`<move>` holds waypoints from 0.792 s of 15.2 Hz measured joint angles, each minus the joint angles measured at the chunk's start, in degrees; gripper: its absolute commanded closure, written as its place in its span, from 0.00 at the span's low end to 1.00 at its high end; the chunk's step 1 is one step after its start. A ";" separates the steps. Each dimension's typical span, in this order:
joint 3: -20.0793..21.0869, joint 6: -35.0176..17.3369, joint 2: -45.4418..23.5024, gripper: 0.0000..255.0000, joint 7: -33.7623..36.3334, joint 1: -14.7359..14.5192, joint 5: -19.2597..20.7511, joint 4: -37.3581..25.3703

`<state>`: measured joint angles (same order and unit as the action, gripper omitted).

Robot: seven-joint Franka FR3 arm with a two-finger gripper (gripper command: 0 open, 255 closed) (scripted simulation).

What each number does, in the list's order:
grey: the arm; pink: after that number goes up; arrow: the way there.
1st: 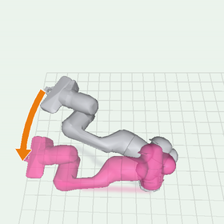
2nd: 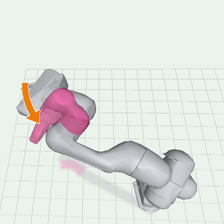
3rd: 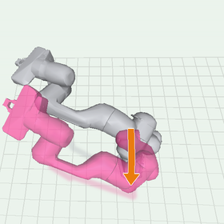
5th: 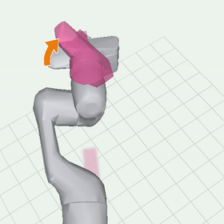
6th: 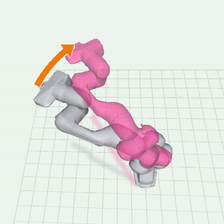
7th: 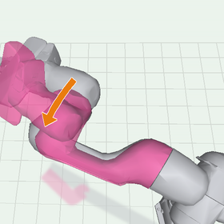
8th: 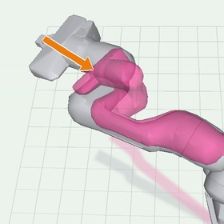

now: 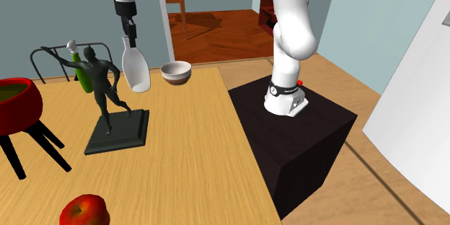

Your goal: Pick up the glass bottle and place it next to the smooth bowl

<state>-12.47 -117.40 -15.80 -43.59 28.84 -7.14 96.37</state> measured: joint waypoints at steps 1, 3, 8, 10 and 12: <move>0.02 -0.73 -0.10 1.00 -0.07 -0.01 -0.05 0.66; 0.06 -1.30 -0.23 1.00 -0.07 -0.05 -0.11 1.09; 0.08 -1.45 -0.30 0.00 -0.07 -0.06 -0.13 1.14; 0.08 -1.47 -0.29 0.00 -0.07 -0.06 -0.13 1.14; 0.08 -1.47 -0.28 0.00 -0.07 -0.06 -0.13 1.14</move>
<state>-12.40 -118.88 -16.09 -43.65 28.78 -7.27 97.51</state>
